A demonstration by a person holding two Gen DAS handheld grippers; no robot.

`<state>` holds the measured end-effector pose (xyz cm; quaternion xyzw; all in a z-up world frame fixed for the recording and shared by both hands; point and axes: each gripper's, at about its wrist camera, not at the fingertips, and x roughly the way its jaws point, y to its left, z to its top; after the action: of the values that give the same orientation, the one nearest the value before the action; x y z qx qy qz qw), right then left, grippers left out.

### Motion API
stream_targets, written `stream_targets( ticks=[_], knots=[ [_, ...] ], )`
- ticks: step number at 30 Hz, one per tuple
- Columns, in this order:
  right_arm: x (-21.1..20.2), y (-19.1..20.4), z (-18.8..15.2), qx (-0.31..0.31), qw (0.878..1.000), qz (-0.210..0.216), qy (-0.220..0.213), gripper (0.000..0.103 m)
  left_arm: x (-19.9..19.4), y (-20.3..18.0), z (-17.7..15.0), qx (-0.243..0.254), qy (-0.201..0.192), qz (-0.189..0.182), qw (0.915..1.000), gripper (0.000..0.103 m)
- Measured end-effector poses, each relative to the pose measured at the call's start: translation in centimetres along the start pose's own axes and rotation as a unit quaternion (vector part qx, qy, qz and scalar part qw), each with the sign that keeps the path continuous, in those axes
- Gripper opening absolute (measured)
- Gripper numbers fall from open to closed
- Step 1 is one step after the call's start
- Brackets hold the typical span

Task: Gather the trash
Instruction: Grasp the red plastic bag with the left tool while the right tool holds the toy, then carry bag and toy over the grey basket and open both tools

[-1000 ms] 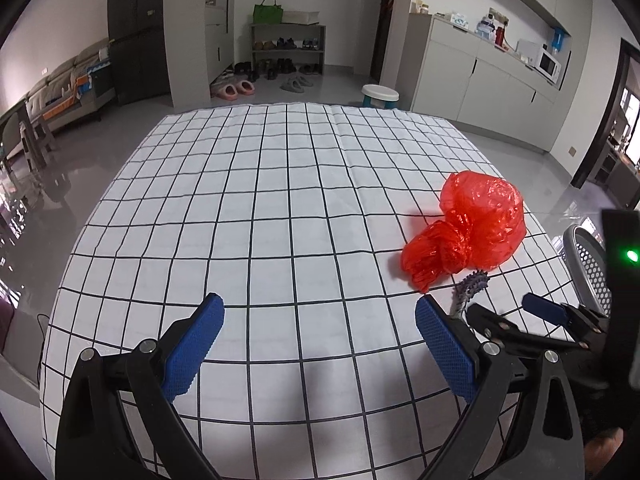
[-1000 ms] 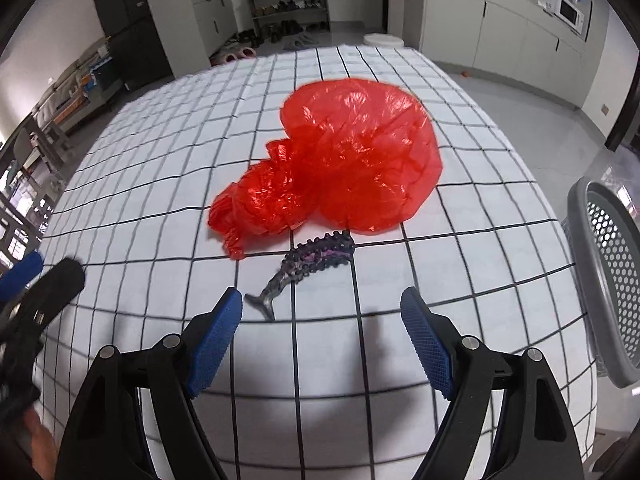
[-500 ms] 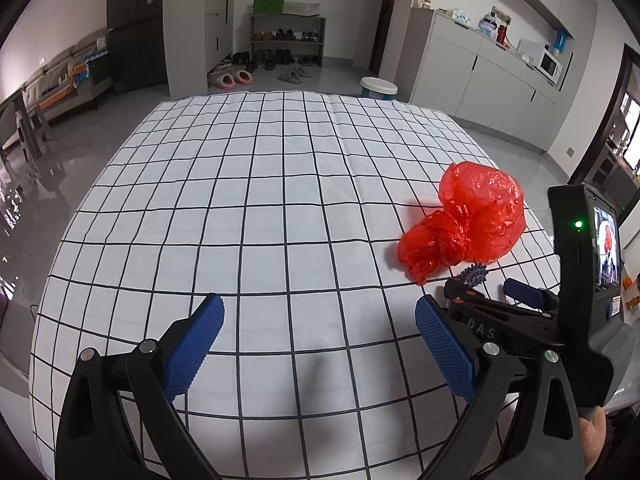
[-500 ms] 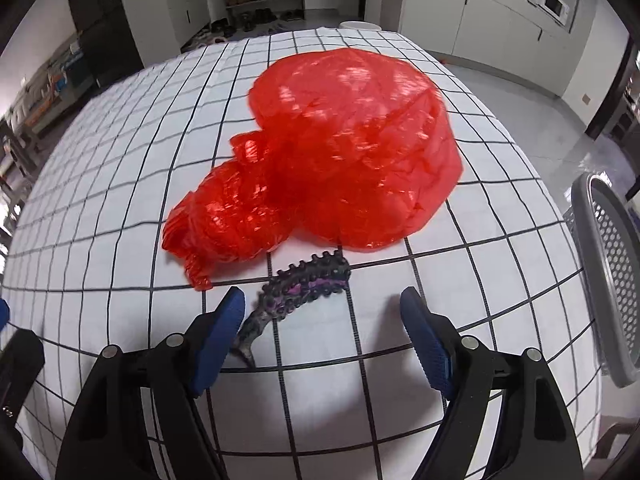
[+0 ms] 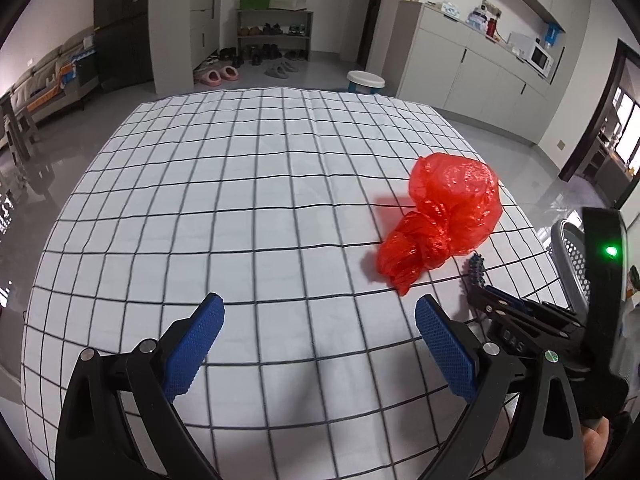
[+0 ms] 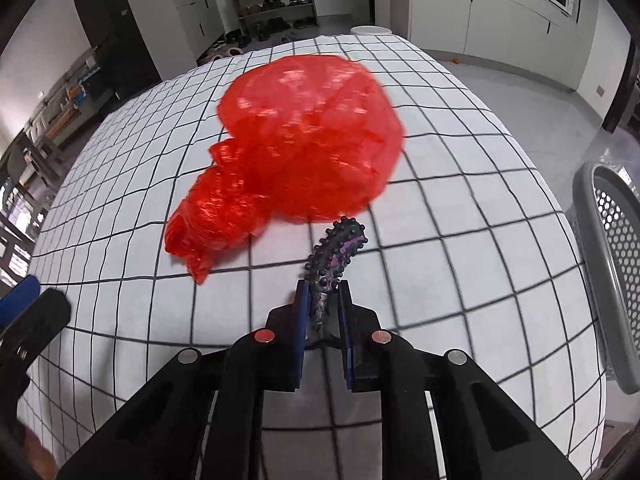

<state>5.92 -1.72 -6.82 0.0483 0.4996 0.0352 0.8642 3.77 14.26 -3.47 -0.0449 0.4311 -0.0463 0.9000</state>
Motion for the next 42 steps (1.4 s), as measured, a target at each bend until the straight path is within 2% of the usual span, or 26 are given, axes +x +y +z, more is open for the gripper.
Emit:
stream_targets(
  ticks=[8,14,22,28,30,32,35,38,42],
  knots=[
    [-2.5,-4.1,-0.6,0.038,0.999,0.009,-0.013,0.014,2.2,-3.9,2.1,0.039,0.007,-0.037,0.9985,0.095],
    [-3.9,-6.4,-1.3,0.060,0.998,0.007,-0.021,0.014,4.7,-6.6,3.0,0.067,0.020,-0.045,0.9965,0.095],
    [-4.1,-8.7,-1.9,0.082,0.996,0.011,-0.018,0.014,8.0,-8.3,3.8,0.081,0.026,-0.030,0.9959,0.095],
    [-4.4,-8.9,-1.7,0.084,0.996,0.016,-0.023,0.014,9.5,-9.0,4.4,0.082,0.024,-0.033,0.9958,0.094],
    [-4.4,-8.9,-1.6,0.084,0.996,0.016,-0.024,0.014,9.7,-9.3,4.4,0.085,0.022,-0.037,0.9954,0.089],
    [-4.4,-9.0,-1.6,0.086,0.996,0.016,-0.023,0.014,10.0,-9.6,4.5,0.087,0.029,-0.045,0.9948,0.069],
    [-4.4,-9.1,-1.7,0.088,0.996,0.017,-0.023,0.014,10.3,-9.8,4.2,0.086,0.042,-0.058,0.9937,0.050],
    [-4.5,-9.2,-1.7,0.088,0.996,0.017,-0.023,0.014,9.8,-10.0,3.8,0.086,0.040,-0.065,0.9934,0.045],
    [-4.8,-9.4,-1.7,0.090,0.995,0.018,-0.027,0.014,8.6,-10.1,3.5,0.086,0.034,-0.074,0.9930,0.043]
  ],
)
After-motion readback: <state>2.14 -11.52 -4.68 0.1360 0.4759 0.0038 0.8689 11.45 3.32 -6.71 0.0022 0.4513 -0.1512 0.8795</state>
